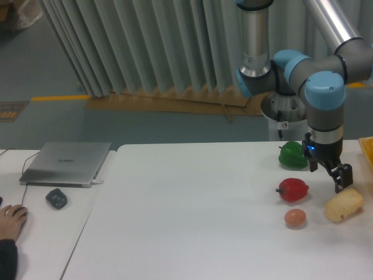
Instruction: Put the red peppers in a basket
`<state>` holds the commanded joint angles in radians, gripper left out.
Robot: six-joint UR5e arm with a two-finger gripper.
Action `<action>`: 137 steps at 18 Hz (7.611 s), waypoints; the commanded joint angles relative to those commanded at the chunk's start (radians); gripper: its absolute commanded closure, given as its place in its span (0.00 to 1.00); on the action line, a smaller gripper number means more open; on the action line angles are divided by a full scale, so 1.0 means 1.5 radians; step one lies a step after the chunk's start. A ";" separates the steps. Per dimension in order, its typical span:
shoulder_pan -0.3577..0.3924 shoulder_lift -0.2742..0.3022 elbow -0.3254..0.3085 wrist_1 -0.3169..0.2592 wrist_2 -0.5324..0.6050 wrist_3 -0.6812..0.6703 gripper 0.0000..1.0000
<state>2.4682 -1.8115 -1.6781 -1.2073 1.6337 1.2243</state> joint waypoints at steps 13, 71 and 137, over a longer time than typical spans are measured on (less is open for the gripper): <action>-0.033 -0.014 -0.028 -0.051 -0.025 -0.054 0.00; -0.053 0.015 -0.010 -0.089 -0.016 -0.092 0.66; 0.207 -0.043 0.075 -0.001 -0.047 0.255 0.00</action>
<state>2.7781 -1.8762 -1.5661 -1.2088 1.5631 1.6061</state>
